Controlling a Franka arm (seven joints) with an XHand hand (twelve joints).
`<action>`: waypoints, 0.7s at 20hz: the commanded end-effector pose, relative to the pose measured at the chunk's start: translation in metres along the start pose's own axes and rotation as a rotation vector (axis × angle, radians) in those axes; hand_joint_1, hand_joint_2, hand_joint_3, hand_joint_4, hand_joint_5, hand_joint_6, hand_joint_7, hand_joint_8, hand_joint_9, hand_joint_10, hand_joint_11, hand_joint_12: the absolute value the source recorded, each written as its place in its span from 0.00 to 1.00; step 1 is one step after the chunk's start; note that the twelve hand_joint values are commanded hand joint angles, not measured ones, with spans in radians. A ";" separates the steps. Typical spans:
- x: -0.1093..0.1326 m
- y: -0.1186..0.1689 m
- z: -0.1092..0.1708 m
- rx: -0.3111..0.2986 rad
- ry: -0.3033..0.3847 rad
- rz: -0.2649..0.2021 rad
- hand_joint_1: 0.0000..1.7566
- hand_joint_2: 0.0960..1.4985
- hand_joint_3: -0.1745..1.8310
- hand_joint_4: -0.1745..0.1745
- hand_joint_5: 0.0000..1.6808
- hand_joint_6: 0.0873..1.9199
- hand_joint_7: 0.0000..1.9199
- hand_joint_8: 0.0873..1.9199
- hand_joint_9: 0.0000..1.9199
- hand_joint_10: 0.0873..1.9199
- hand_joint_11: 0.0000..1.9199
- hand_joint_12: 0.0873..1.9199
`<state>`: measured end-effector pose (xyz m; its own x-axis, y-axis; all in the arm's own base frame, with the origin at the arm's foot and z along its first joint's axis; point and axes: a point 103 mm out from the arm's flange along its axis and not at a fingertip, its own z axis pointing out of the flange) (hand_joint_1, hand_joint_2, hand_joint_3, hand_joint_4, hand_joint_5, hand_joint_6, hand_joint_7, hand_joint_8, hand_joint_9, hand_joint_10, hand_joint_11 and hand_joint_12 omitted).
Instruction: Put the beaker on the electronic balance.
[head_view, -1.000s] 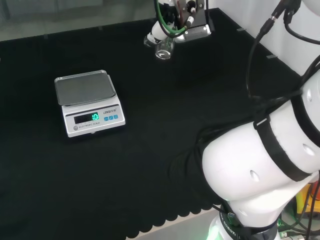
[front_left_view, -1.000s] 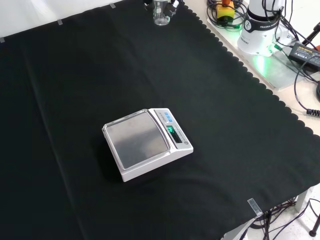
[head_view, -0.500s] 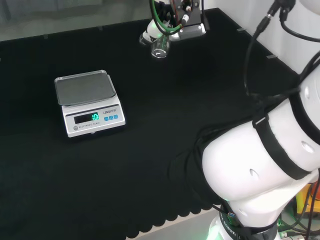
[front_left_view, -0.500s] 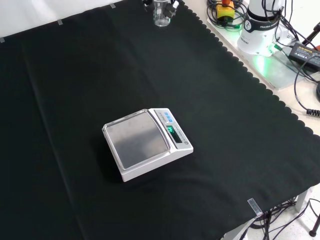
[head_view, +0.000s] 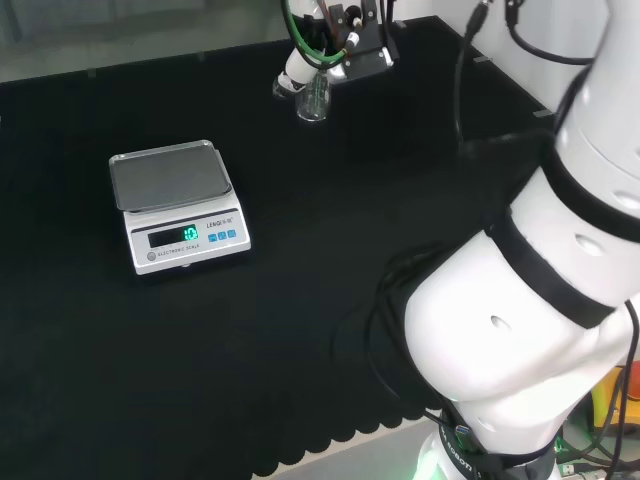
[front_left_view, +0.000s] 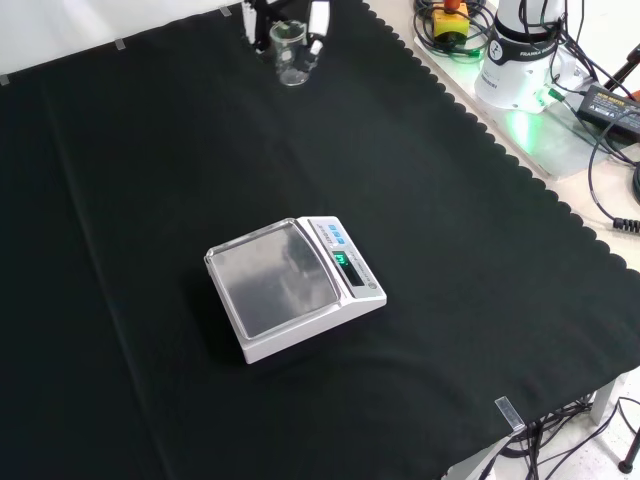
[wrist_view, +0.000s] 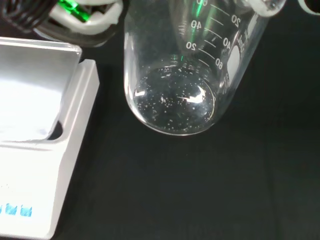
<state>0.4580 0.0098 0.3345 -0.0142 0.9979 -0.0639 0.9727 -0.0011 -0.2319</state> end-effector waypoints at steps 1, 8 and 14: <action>0.036 0.118 0.012 -0.006 0.013 -0.046 0.69 0.40 0.41 0.00 0.77 0.30 0.86 0.17 1.00 0.07 0.92 0.27; 0.115 0.156 0.013 -0.005 -0.009 0.003 0.69 0.40 0.41 0.00 0.77 0.30 0.86 0.17 1.00 0.06 0.92 0.27; 0.171 0.169 0.018 0.011 -0.035 0.013 0.69 0.40 0.42 0.00 0.77 0.30 0.86 0.17 1.00 0.06 0.92 0.27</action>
<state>0.6018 0.0849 0.2850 -0.0087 0.9965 -0.0828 0.9745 -0.0101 -0.2240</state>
